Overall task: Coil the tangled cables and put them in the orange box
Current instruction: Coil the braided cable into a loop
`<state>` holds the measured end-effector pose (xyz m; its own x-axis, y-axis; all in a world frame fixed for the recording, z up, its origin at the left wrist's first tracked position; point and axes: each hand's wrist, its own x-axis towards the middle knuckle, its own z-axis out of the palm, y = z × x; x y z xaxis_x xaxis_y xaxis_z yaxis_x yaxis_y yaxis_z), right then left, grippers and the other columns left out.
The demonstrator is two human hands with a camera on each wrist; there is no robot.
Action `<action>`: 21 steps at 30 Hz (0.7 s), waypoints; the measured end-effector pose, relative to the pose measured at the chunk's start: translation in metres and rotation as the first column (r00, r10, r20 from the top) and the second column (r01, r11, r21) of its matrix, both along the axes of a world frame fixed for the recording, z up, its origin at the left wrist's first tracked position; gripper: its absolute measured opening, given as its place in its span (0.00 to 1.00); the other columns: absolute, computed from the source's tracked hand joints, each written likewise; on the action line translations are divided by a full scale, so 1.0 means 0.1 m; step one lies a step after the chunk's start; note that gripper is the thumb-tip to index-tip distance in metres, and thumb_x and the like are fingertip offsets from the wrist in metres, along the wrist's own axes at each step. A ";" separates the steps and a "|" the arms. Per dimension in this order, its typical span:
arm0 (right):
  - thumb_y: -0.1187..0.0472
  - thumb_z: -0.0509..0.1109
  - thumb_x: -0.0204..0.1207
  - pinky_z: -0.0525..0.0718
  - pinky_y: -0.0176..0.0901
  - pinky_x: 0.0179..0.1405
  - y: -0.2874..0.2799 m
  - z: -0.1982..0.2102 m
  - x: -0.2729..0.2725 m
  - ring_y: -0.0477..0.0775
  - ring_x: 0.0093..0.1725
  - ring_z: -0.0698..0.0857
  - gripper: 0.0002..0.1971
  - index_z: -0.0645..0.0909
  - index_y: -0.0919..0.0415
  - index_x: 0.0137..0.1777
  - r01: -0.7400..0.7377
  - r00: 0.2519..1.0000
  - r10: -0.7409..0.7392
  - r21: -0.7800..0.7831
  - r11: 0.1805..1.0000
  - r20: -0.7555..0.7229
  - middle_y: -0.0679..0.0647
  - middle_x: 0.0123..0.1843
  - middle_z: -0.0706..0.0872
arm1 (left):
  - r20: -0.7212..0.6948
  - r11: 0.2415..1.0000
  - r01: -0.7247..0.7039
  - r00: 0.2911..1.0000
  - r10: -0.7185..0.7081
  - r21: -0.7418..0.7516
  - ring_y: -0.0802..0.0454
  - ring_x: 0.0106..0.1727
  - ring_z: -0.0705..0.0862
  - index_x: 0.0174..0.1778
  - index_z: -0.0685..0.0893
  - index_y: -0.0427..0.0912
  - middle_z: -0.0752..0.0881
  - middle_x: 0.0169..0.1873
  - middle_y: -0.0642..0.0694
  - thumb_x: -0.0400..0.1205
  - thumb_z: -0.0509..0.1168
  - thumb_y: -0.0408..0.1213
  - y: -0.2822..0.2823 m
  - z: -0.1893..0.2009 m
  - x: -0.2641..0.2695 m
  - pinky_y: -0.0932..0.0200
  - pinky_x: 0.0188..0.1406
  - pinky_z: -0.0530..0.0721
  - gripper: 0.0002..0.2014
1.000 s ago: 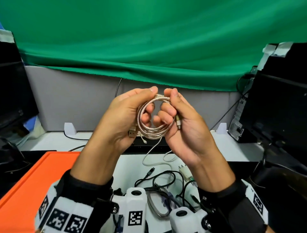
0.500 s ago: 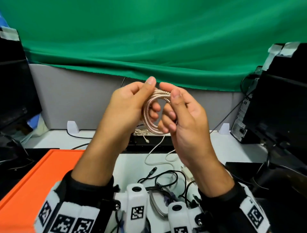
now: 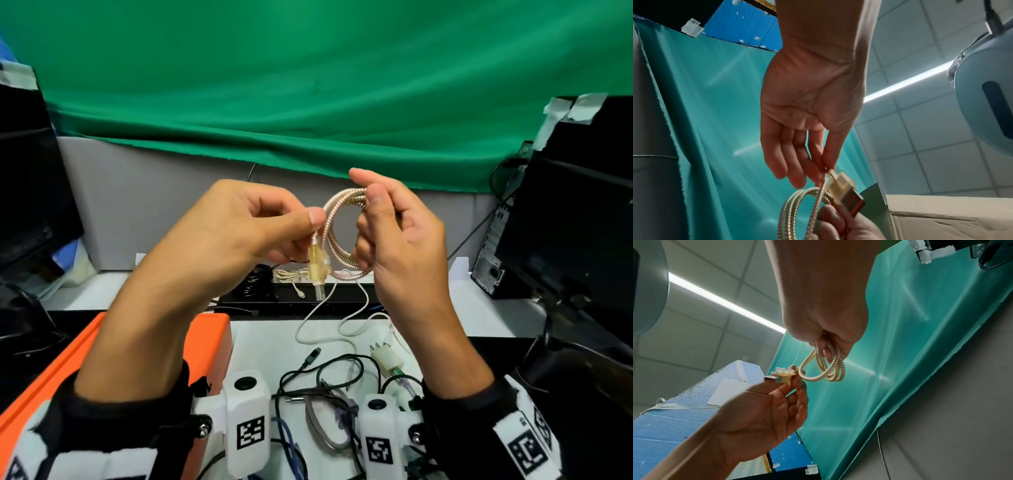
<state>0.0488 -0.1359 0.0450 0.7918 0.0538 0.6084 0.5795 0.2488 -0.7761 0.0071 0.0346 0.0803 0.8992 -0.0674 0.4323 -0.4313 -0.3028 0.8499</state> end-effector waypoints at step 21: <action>0.57 0.60 0.91 0.73 0.33 0.34 -0.04 0.07 -0.04 0.42 0.30 0.72 0.13 0.86 0.55 0.64 0.099 0.994 -0.092 -0.148 0.984 0.052 0.40 0.28 0.76 | 0.087 0.999 0.045 0.995 -0.043 -0.021 0.55 0.35 0.84 0.52 0.85 0.42 0.87 0.30 0.52 0.86 0.69 0.38 -0.23 -0.20 0.24 0.51 0.43 0.85 0.04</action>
<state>0.0444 -0.1402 0.0522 0.7699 0.0732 0.6340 0.6298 0.0731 -0.7733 0.0314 0.0116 0.0601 0.8549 -0.0954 0.5099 -0.5158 -0.2623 0.8156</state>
